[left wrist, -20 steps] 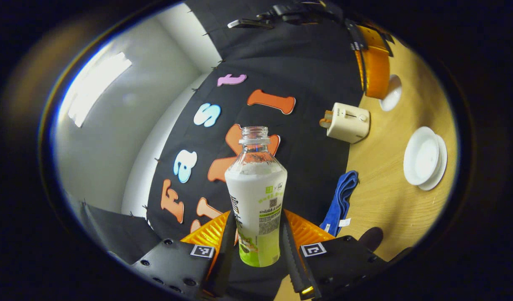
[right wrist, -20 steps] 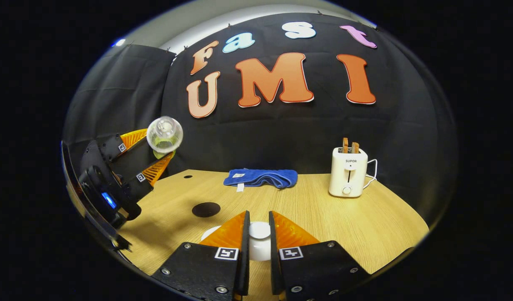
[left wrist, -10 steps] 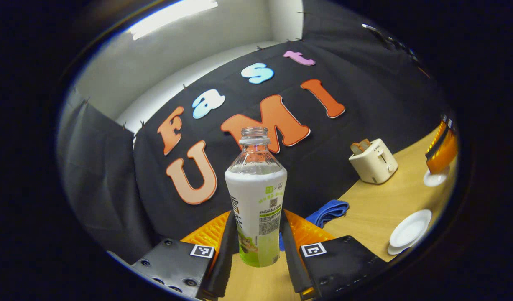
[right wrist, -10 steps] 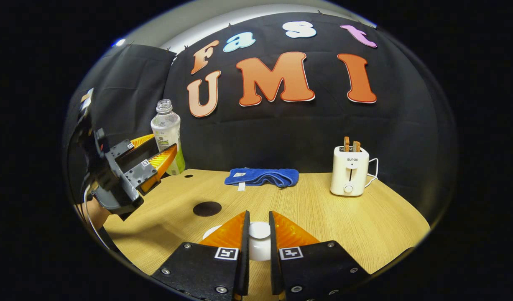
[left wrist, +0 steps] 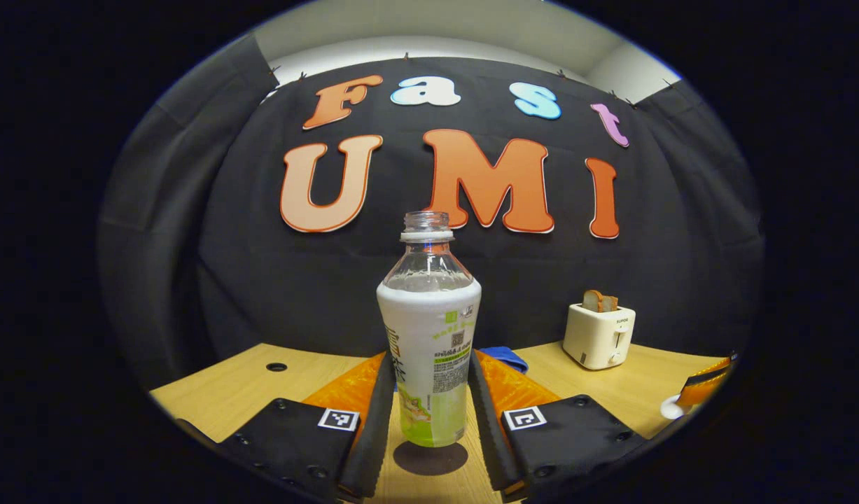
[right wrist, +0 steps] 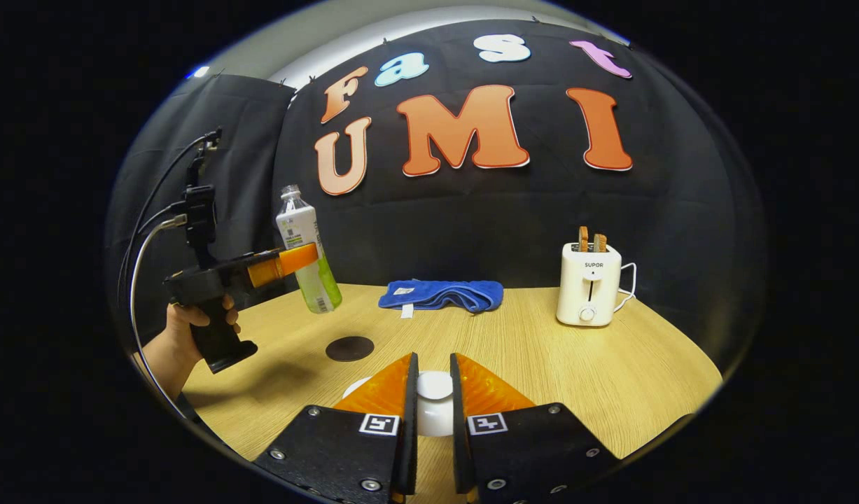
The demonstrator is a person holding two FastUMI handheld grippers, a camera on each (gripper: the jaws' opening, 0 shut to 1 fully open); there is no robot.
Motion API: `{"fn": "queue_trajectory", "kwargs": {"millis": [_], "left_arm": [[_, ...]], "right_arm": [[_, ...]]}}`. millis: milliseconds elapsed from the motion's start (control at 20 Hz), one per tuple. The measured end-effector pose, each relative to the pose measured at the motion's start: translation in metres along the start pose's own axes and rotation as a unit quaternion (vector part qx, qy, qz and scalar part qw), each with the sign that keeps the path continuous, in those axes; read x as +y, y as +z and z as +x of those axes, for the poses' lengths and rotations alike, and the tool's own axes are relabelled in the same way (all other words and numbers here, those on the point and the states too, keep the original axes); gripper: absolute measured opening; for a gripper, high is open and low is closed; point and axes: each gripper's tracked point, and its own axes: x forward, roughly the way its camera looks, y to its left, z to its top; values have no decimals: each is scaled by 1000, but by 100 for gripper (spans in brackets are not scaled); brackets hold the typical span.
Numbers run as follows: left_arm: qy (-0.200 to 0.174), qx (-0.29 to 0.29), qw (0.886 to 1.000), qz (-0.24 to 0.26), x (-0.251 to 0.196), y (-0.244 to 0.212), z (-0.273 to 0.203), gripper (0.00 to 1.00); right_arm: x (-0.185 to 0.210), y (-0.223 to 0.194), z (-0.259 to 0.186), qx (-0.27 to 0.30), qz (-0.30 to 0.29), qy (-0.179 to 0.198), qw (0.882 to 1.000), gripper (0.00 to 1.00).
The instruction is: Open the teacup lid with one hand, grasp the water bottle and pour water into the teacup with the other hand; after pouring, place the water bottle on the coaster and then close the teacup lid.
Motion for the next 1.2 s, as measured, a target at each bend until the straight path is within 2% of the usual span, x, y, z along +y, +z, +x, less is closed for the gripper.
{"fn": "queue_trajectory", "kwargs": {"millis": [50,450,850,1200], "left_arm": [[-2,11,1000,-2,1,-7,2,60],[-4,84,996,-23,3,-61,22,59],[2,113,994,-5,13,-81,30,59],[5,138,990,-6,14,-101,31,65]], "right_arm": [[0,0,0,0,-1,-1,1000,21],[1,-4,1,6,-3,1,1000,22],[2,-6,2,11,-6,2,1000,22],[2,-4,3,10,-6,2,1000,22]]}}
